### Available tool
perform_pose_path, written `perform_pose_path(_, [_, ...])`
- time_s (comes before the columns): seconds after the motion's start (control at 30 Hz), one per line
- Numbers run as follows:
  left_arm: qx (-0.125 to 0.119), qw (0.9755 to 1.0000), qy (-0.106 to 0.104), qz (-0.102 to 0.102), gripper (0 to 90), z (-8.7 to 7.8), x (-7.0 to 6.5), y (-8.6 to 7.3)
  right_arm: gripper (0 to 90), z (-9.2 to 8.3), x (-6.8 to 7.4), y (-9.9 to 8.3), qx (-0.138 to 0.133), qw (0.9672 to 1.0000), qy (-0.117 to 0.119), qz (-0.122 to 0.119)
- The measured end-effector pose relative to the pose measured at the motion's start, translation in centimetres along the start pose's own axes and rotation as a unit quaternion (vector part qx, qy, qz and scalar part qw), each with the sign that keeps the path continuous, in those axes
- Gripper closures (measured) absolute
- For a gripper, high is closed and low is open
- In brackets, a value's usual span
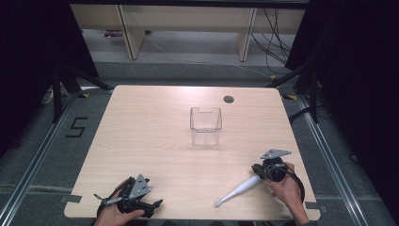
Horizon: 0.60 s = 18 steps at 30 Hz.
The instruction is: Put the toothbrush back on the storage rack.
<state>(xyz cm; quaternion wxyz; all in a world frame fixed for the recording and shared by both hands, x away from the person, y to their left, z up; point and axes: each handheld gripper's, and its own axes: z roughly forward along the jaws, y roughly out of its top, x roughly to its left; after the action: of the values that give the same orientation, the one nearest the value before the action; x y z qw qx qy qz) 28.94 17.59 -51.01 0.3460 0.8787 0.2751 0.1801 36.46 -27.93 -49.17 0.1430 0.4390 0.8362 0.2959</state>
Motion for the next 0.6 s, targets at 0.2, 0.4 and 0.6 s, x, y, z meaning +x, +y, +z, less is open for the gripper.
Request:
perform_pose_path(0.2, [0.001, 1.0, -0.001, 0.003, 15.1, 0.0, 0.0, 0.0, 83.5, -0.5, 0.0, -0.6, -0.002, 1.0, 0.0, -0.008])
perform_pose_path(0.4, [0.0, 1.0, -0.001, 0.003, 15.2, 0.0, 0.0, 0.1, 83.5, -0.8, 0.1, -1.0, -0.001, 1.0, 0.004, -0.008])
perform_pose_path(0.6, [0.002, 1.0, 0.0, 0.002, 15.1, 0.1, 0.0, 0.1, 83.2, -1.3, 0.4, -1.5, -0.004, 0.9999, 0.008, -0.012])
